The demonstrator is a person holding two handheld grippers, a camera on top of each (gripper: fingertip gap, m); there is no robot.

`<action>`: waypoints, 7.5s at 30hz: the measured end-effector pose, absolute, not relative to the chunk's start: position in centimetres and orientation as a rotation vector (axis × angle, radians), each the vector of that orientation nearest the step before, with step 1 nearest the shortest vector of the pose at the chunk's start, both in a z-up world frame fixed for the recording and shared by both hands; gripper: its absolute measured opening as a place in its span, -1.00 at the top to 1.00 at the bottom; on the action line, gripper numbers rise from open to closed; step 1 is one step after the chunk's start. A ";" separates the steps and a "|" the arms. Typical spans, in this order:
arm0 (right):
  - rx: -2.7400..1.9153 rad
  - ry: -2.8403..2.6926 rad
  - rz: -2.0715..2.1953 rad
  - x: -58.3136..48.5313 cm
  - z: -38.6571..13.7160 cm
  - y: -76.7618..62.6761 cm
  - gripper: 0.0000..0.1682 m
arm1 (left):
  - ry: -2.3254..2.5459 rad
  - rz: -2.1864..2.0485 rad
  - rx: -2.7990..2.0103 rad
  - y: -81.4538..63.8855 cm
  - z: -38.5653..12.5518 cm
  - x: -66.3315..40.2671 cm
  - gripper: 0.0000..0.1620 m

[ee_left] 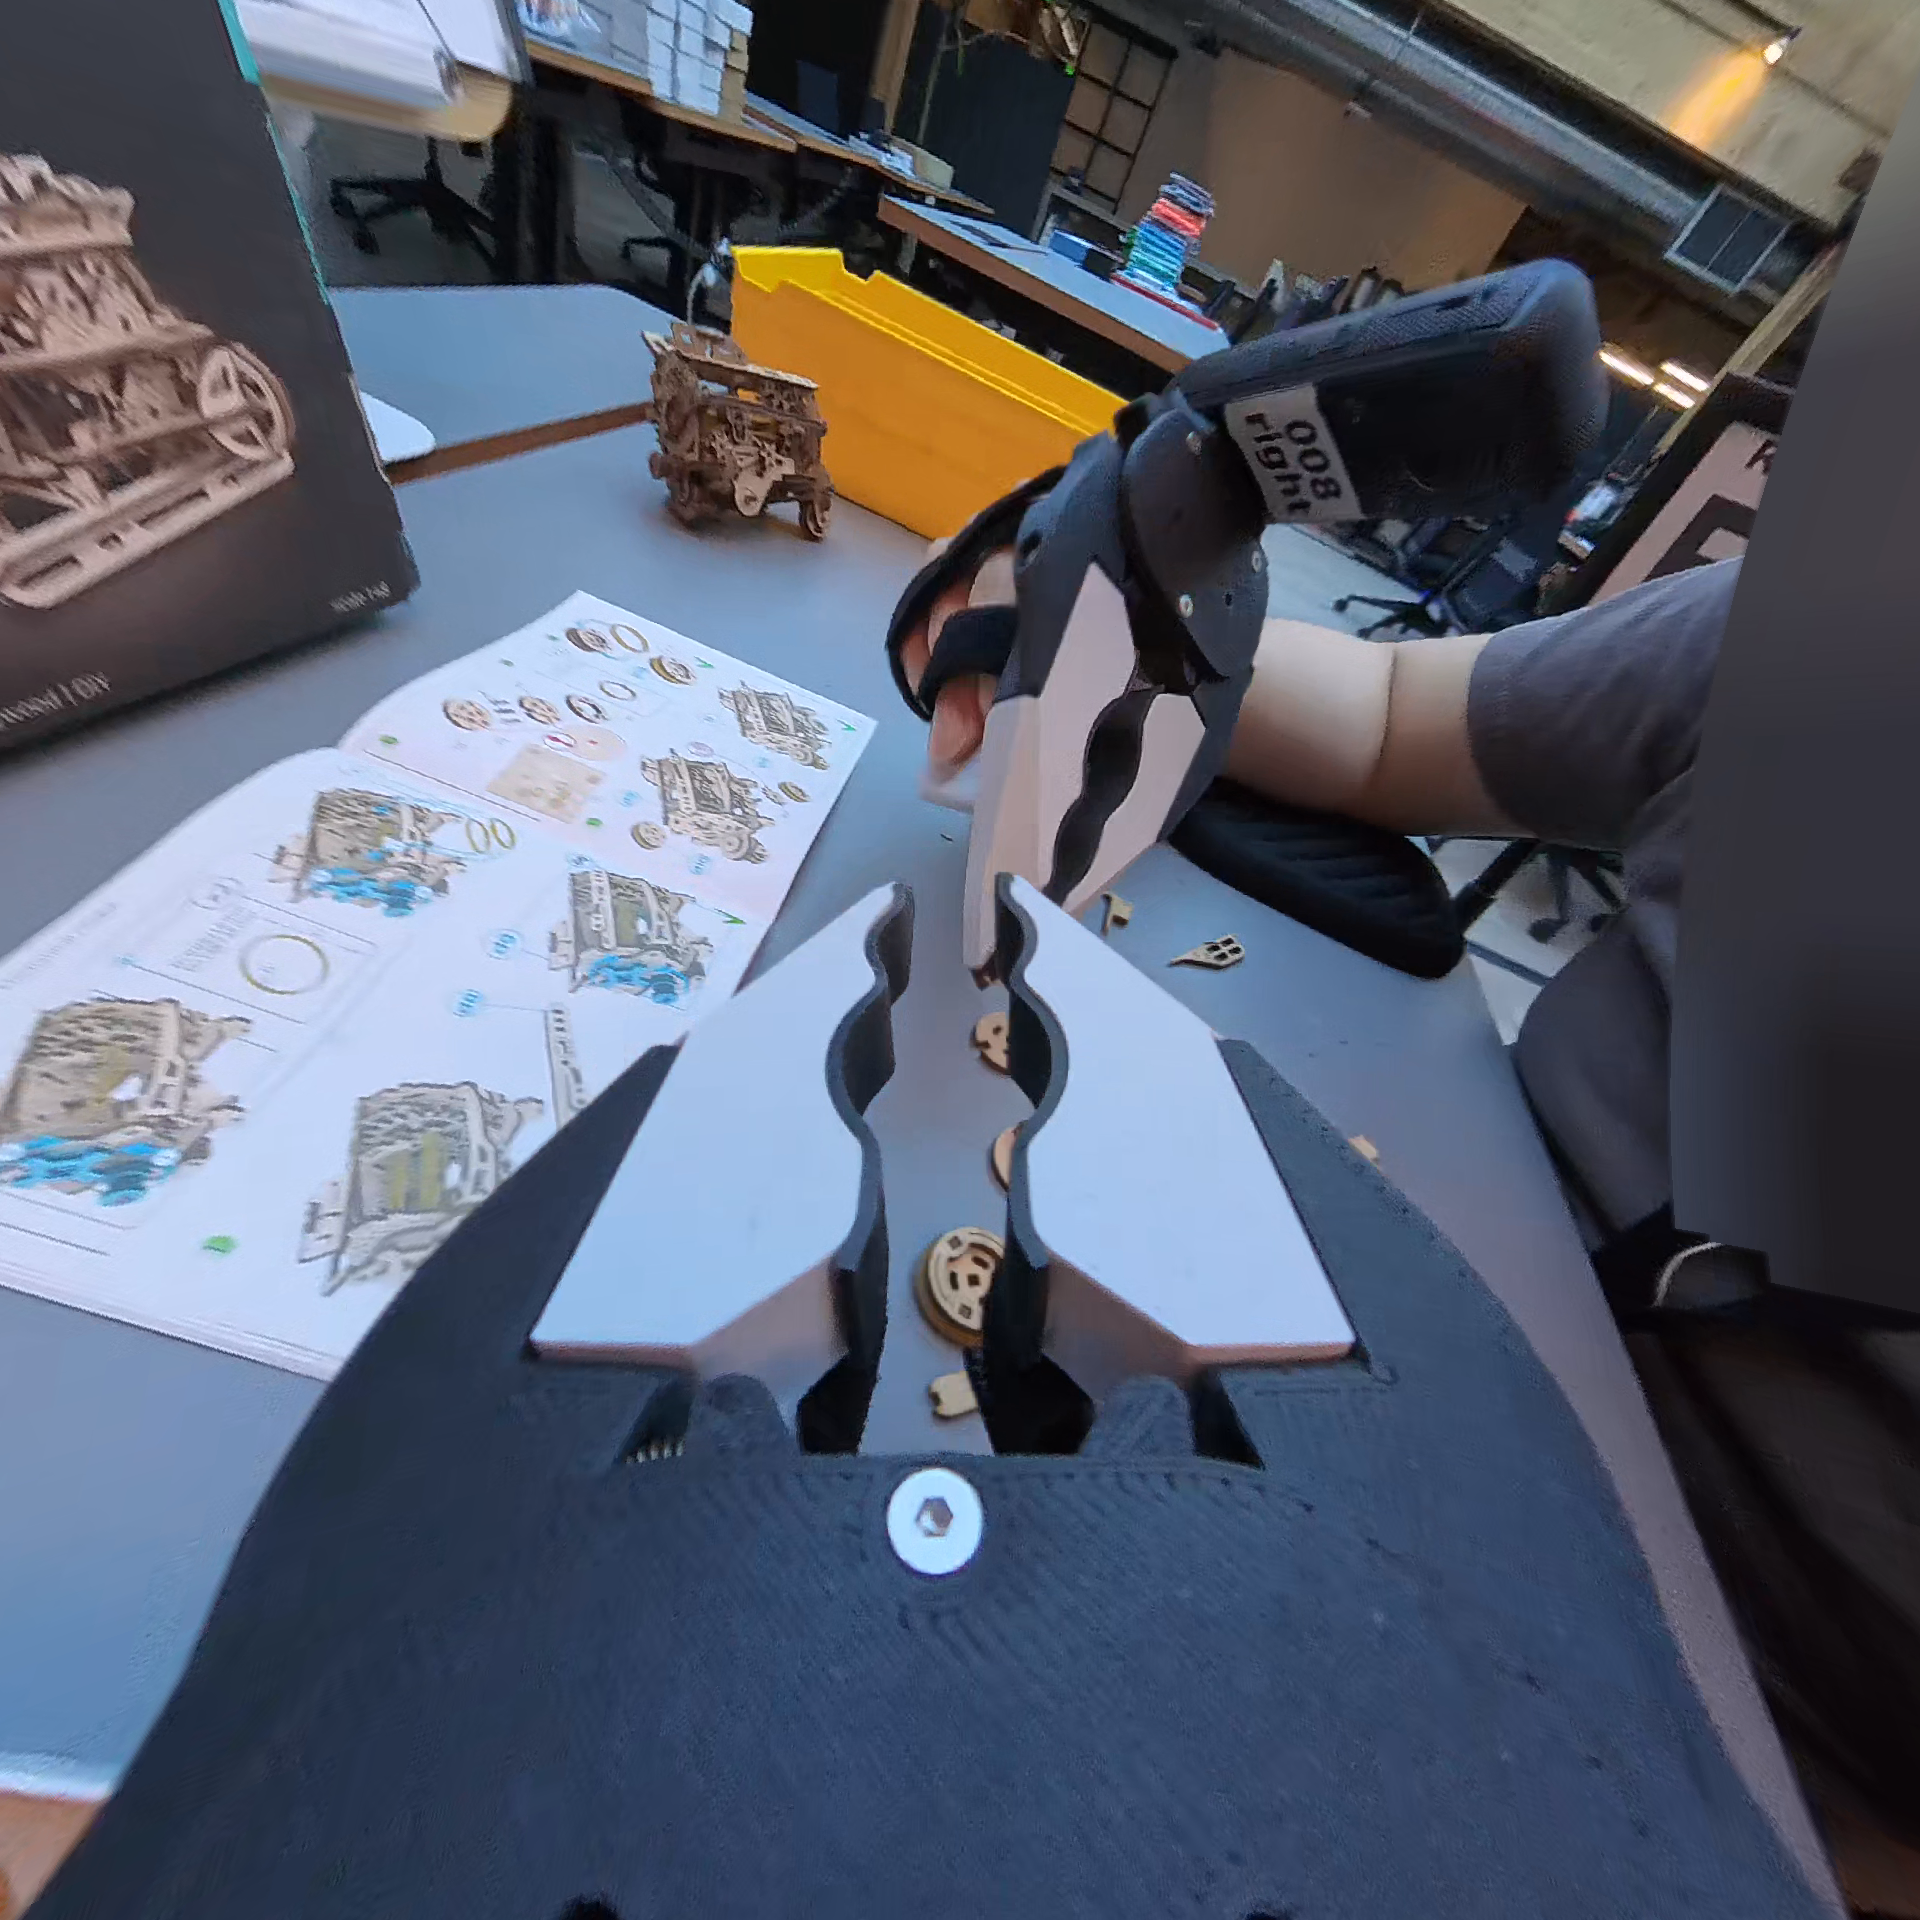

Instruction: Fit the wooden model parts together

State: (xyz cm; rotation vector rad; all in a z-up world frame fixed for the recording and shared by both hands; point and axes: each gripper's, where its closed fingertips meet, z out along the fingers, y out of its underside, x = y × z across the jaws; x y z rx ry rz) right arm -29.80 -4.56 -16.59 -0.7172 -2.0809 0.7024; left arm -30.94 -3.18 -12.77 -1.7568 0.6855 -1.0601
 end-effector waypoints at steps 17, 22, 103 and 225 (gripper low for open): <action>-0.623 -1.961 0.594 -30.5 -14.6 -4.9 0.98 | 0.705 -1.267 -1.872 -4.6 -14.6 -29.0 0.96; -0.618 -1.933 0.661 -30.5 -14.0 -5.1 0.97 | 0.730 -1.278 -1.837 -4.8 -14.1 -29.0 0.98; -0.544 -1.787 0.957 -29.7 -10.2 -7.9 0.90 | 0.808 -1.596 -1.541 -7.9 -9.7 -28.7 1.00; -1.929 -2.017 0.815 -29.5 -21.4 -8.2 0.99 | 0.680 -0.953 -1.428 -3.0 -9.2 -33.7 0.65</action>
